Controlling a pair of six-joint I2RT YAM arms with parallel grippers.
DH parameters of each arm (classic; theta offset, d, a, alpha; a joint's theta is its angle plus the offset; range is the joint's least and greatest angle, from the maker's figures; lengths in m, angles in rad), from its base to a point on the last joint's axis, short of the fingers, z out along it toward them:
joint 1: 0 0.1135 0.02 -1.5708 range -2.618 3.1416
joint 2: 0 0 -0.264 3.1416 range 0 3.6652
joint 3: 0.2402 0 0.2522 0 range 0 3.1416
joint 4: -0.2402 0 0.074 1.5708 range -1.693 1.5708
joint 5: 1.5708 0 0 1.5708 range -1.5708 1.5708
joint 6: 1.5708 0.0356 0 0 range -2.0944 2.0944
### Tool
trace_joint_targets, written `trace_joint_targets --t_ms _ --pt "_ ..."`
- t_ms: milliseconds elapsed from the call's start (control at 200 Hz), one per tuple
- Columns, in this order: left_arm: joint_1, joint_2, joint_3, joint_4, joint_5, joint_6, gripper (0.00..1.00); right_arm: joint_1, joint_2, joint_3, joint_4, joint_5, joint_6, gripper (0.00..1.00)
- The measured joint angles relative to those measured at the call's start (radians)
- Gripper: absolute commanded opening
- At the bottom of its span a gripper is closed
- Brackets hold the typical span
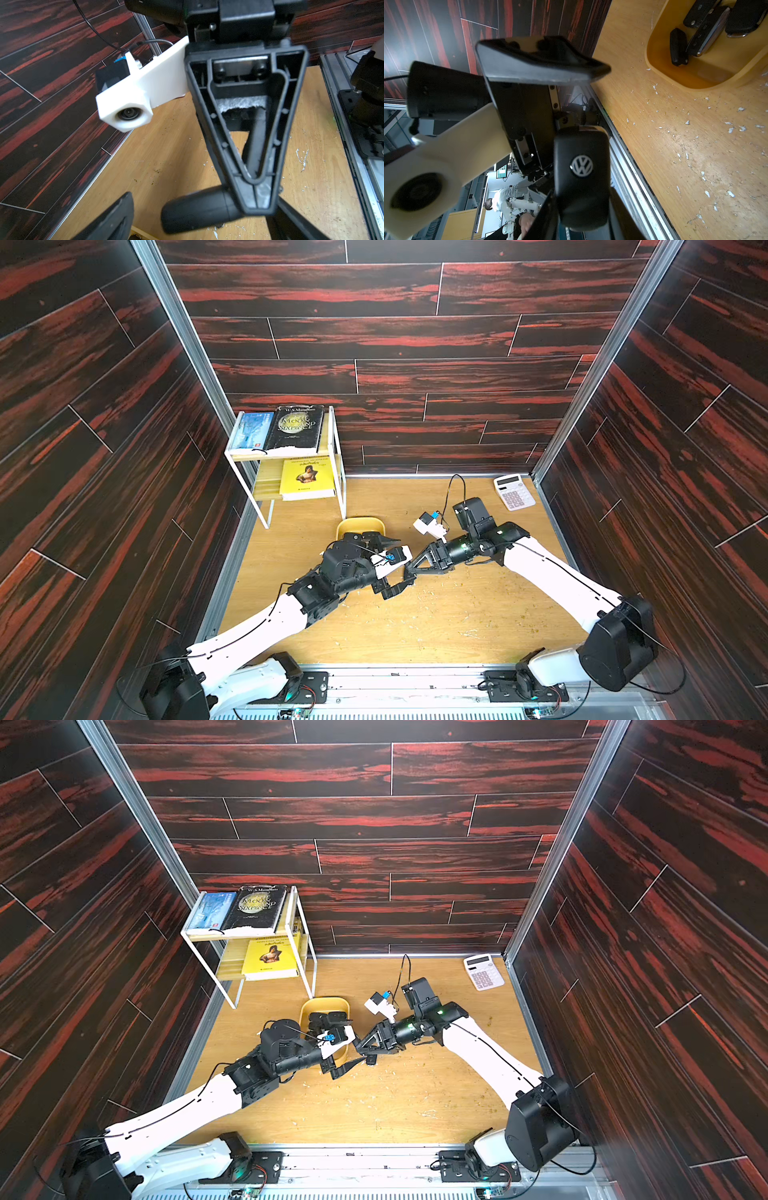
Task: Place the car key into the storage box
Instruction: Pick up the car key from the center of the board.
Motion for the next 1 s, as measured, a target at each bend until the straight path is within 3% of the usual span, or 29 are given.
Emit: trace_joint_targets --t_ms 301,1002 --pt "-0.015 0.014 0.024 -0.005 0.019 -0.006 0.81 0.002 0.010 -0.001 0.012 0.002 0.005 0.30" --pt "-0.024 -0.029 0.021 -0.046 0.003 -0.008 0.76 0.014 0.014 0.016 0.008 -0.007 0.003 0.31"
